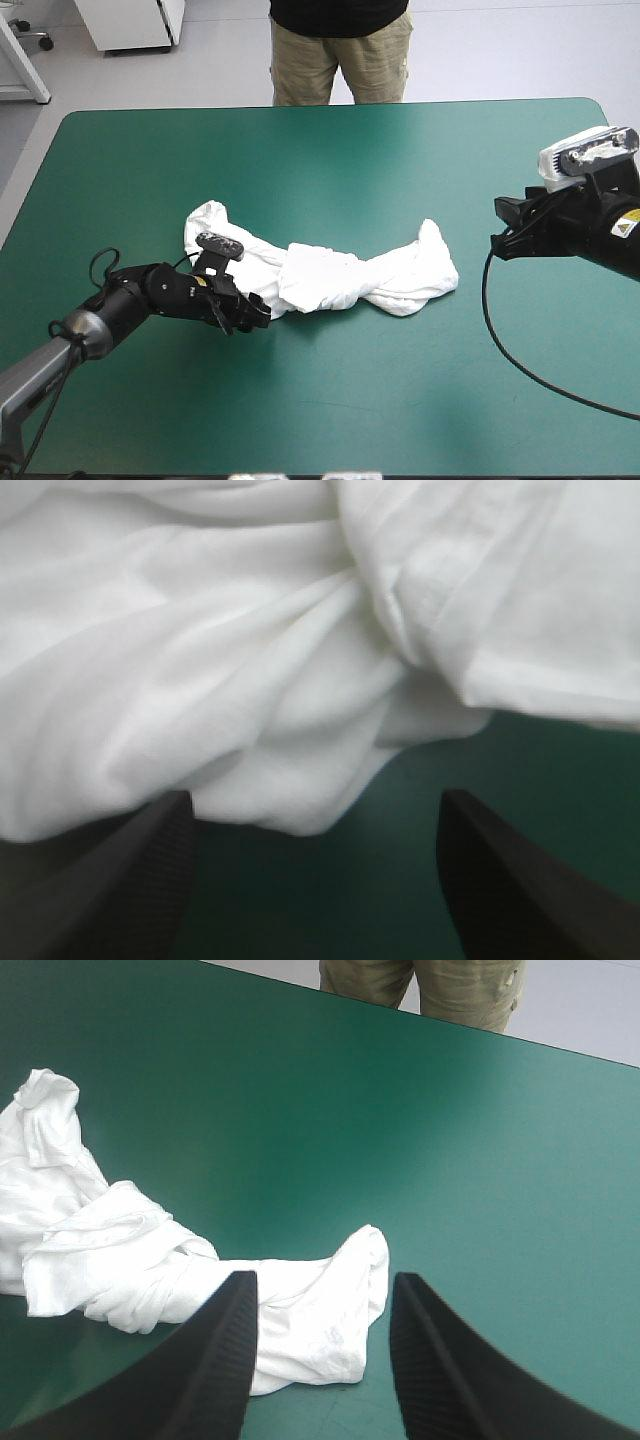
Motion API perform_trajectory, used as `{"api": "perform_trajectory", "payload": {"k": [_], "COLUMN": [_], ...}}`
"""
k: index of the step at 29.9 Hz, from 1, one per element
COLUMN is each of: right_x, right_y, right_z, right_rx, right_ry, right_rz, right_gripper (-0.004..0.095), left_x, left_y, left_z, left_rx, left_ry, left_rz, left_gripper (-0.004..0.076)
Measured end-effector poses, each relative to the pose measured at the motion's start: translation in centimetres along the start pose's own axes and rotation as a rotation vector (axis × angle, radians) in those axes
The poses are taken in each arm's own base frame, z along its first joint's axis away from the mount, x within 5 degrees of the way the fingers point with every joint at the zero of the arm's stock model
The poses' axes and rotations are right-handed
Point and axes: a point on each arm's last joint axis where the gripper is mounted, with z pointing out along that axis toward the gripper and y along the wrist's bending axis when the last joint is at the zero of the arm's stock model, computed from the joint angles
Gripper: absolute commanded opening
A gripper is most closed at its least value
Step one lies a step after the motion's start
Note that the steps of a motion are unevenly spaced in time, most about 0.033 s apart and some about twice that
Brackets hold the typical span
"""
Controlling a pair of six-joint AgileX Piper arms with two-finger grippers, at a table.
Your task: Fold the cloth
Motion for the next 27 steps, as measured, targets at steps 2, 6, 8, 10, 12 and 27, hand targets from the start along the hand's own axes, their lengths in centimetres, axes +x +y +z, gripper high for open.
{"api": "perform_trajectory", "payload": {"k": [2, 6, 8, 10, 12, 27], "right_x": [0.0, 0.0, 0.0, 0.0, 0.0, 1.4], "right_y": [0.0, 0.0, 0.0, 0.0, 0.0, -1.4], "right_z": [0.0, 0.0, 0.0, 0.0, 0.0, 1.6], "right_rx": [0.000, 0.000, 0.000, 0.000, 0.004, 0.084], "right_ry": [0.000, 0.000, 0.000, 0.000, 0.001, 0.196], "right_rz": [0.000, 0.000, 0.000, 0.000, -0.002, 0.005], "right_gripper": [0.0400, 0.0400, 0.0400, 0.0400, 0.0400, 0.0400], "left_x": [0.3, 0.2, 0.0, -0.2, -0.2, -0.4], "left_y": [0.5, 0.8, 1.0, 1.1, 1.2, 1.2], "left_z": [1.5, 3.0, 3.3, 3.6, 3.8, 3.8], "left_rx": [-0.006, -0.009, -0.014, -0.018, -0.024, -0.026], "left_ry": [0.058, 0.091, 0.087, 0.082, 0.078, 0.062], "left_rz": [-0.004, -0.016, -0.018, -0.020, -0.019, -0.021], "left_gripper": [0.0493, 0.0487, 0.0450, 0.0346, 0.0207, -0.0009]}}
